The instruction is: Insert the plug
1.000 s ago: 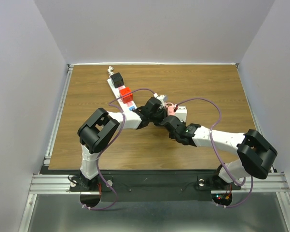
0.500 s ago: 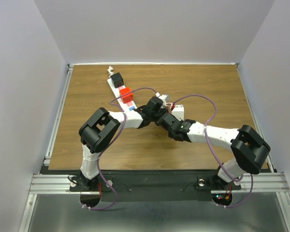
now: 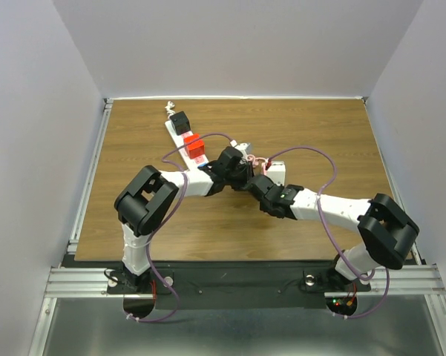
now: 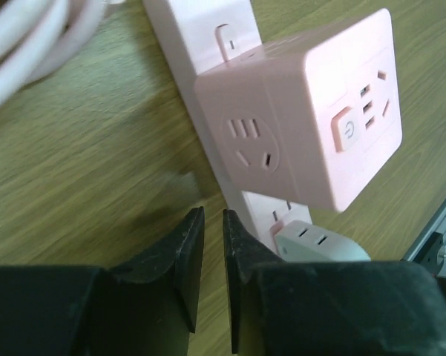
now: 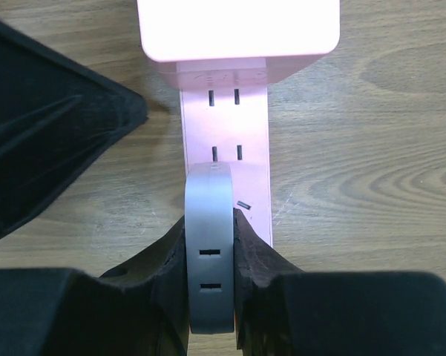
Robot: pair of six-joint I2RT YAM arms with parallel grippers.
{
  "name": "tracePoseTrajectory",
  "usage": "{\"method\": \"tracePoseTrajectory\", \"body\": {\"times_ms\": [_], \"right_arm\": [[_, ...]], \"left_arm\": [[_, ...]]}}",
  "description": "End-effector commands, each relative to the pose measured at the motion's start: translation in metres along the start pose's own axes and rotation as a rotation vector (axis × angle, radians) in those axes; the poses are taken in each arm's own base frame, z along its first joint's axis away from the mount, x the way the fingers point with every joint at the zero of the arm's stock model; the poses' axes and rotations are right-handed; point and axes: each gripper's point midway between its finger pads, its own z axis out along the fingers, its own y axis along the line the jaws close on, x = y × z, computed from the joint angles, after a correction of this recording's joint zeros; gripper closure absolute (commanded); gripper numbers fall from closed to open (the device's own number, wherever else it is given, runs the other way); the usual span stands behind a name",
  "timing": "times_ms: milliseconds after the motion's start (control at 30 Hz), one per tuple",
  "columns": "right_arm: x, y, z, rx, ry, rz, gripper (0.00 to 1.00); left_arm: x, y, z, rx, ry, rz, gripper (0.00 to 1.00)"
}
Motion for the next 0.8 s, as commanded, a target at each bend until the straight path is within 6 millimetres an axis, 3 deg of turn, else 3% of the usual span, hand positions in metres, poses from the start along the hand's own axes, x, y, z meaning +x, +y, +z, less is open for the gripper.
{"method": "tracePoseTrajectory", "body": {"times_ms": [0, 67, 167, 233, 400, 767], "right_arm": [[0.103, -0.029, 0.001, 0.038, 0.384, -0.062, 1.00], [0.092, -0.020, -0.001, 0.015, 0.359, -0.056, 1.00], [0.080, -0.014, -0.003, -0.006, 0.331, -0.048, 1.00], [0.070, -0.009, -0.005, -0.015, 0.308, -0.043, 0.98], [0.044, -0.003, -0.013, -0.030, 0.236, -0.038, 0.82], [-0.004, -0.004, -0.034, -0.034, 0.104, -0.044, 0.41]], "left_arm": [[-0.038, -0.013, -0.029, 0.031, -0.125, 0.016, 0.64], [-0.046, -0.006, -0.040, 0.016, -0.157, 0.006, 0.55], [-0.057, -0.002, -0.054, -0.001, -0.200, 0.011, 0.51], [-0.071, -0.010, -0.071, 0.009, -0.244, 0.035, 0.48], [-0.093, -0.020, -0.101, -0.012, -0.309, 0.068, 0.45], [-0.099, -0.017, -0.128, -0.048, -0.359, 0.074, 0.44]]}}
